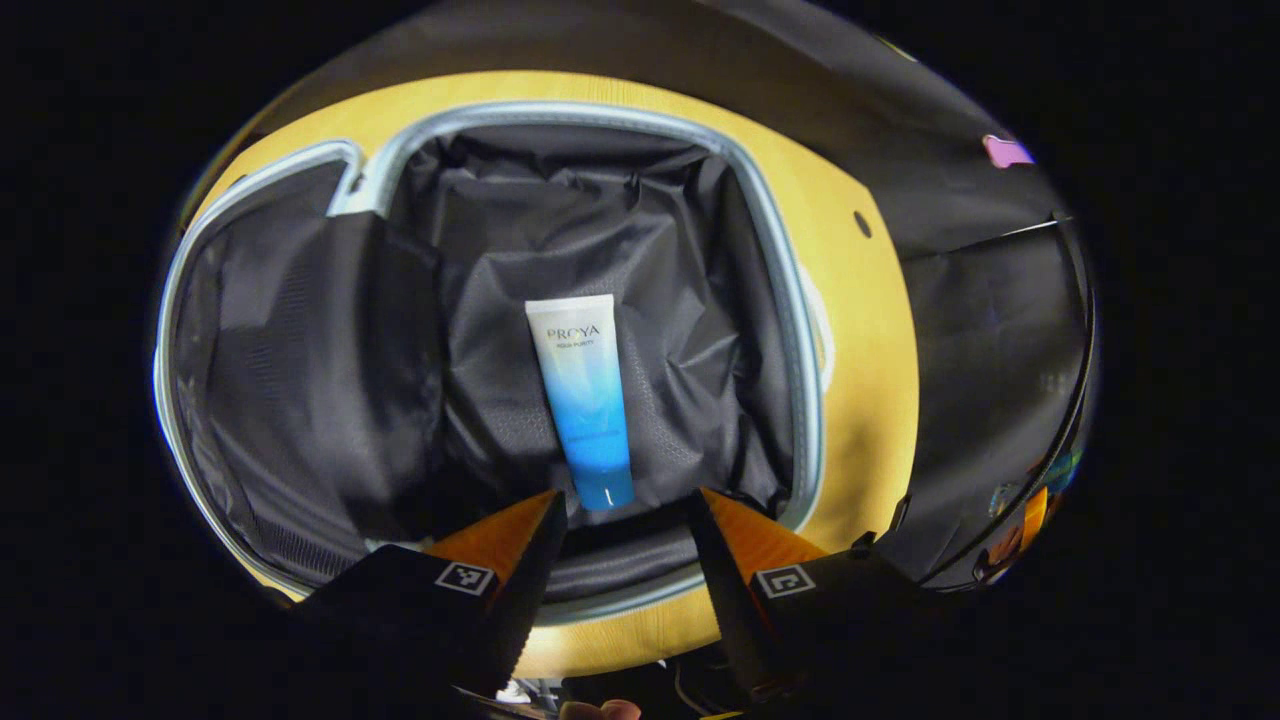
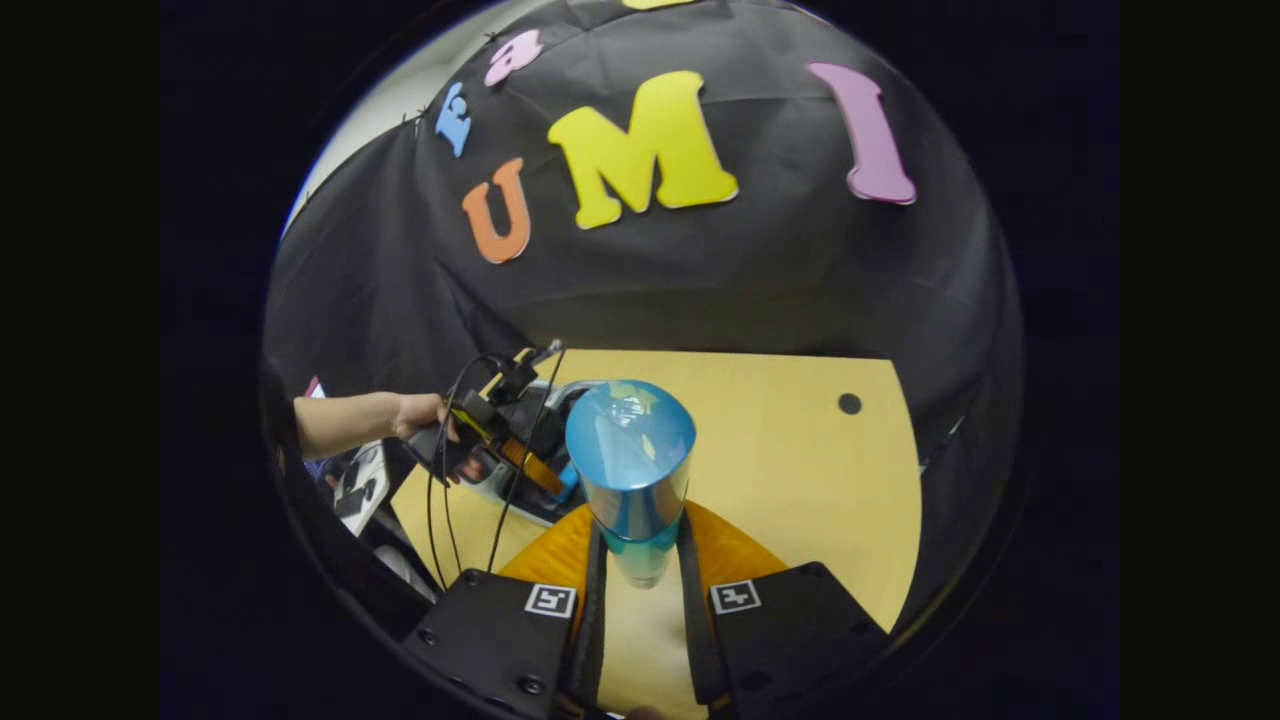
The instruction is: First open the suitcase, pack the skin care products into it, and then close the suitcase.
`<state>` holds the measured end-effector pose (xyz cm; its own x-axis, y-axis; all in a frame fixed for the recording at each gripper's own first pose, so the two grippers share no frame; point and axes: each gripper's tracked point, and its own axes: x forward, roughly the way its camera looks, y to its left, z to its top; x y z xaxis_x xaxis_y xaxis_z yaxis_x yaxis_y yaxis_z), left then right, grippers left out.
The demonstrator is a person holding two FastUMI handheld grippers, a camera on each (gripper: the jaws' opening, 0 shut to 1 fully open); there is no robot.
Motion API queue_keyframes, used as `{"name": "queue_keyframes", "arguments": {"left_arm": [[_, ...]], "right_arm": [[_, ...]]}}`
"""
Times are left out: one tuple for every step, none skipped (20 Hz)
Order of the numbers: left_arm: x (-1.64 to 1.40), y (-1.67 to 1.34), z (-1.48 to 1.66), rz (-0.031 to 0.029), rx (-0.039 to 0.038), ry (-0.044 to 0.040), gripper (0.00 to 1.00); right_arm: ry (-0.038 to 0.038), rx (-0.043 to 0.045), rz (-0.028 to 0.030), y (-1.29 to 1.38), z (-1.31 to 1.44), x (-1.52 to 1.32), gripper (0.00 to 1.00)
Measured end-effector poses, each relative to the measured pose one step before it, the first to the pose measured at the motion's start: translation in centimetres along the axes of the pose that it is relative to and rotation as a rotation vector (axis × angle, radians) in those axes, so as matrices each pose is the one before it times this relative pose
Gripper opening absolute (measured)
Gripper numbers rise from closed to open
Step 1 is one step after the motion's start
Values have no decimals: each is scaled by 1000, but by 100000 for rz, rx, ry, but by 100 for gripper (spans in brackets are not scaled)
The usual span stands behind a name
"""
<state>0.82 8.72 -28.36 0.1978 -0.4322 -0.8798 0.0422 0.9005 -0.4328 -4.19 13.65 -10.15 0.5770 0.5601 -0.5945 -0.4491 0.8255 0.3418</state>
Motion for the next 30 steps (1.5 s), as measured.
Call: {"name": "queue_keyframes", "arguments": {"left_arm": [[-1572,-294,76,-2,1359,-7325,79],[-1701,-202,347,1054,1803,-8799,100],[-1376,-126,296,885,669,-7012,99],[-1351,-76,-138,-606,-774,-7576,99],[-1488,275,29,-1008,-2192,-6840,99],[-1063,646,-251,-344,-3314,-6529,99],[-1238,868,-246,244,-3935,-6016,99],[-1189,1289,-340,581,-4088,-4616,99],[-826,1184,-220,820,-3762,-3464,99],[-542,838,-803,1810,-3246,-2622,98],[-908,823,-1125,1903,-2704,-1528,99],[-1119,740,-1128,1919,-2354,-1033,99],[-1495,634,-1125,1741,-2056,-520,99],[-900,818,-703,1351,-1852,-498,99],[-678,830,-740,1177,-1576,-139,99],[-691,534,-393,1094,-1293,-453,99],[-506,481,-188,966,-934,-375,99],[-484,547,-256,1170,-662,-614,99],[-405,358,33,940,-670,-579,99],[-253,383,129,912,-932,-597,99],[-230,263,260,372,-1033,-804,99],[-321,272,57,158,-907,-700,99],[-201,162,123,495,-817,-451,99],[-276,114,2,500,-458,-574,99],[-410,155,140,385,-324,-831,99],[-240,234,165,266,-452,-566,99],[-140,62,174,101,-597,-363,99],[68,159,111,55,-465,-147,99],[-15,105,144,-13,-282,-205,99],[42,147,75,155,-418,102,99]], "right_arm": [[2011,-697,3271,1265,472,1213,32],[2435,-745,2839,915,401,1342,33],[2882,321,2540,882,281,1548,32],[3152,1069,2072,713,133,1570,32],[3460,1198,1595,457,247,1702,32],[3978,1927,520,280,-7,1785,32],[4124,2233,429,94,46,1713,32],[4706,3242,-243,-257,-85,1983,32],[4927,2460,-190,-68,25,1988,32],[5365,2103,-1211,-39,-89,1793,32],[4462,1799,-1773,-392,53,1987,32],[3494,703,-2189,-405,327,1677,32],[2983,1002,-2143,-236,360,1476,32],[2986,1934,-1327,-79,130,1296,32],[3322,3326,-596,104,12,1339,32],[3420,3521,-512,134,-85,1373,32],[2887,2777,-941,43,-80,1229,32],[2748,2354,-982,-119,-140,1164,32],[2283,1761,-1160,-47,-94,1034,32],[1939,1571,-727,125,-68,980,32],[1358,1899,-853,-109,86,848,32],[794,2046,-1306,-157,173,797,32],[255,2221,-1322,-306,348,549,33],[-36,2925,-313,54,363,246,32],[40,1870,-364,-108,228,221,32],[15,1275,-465,-252,72,101,32],[-208,832,-584,-81,73,233,32],[117,686,-1105,-62,38,192,29],[-37,647,-1107,-303,33,199,33],[-39,1098,-897,-90,-83,127,34]]}}
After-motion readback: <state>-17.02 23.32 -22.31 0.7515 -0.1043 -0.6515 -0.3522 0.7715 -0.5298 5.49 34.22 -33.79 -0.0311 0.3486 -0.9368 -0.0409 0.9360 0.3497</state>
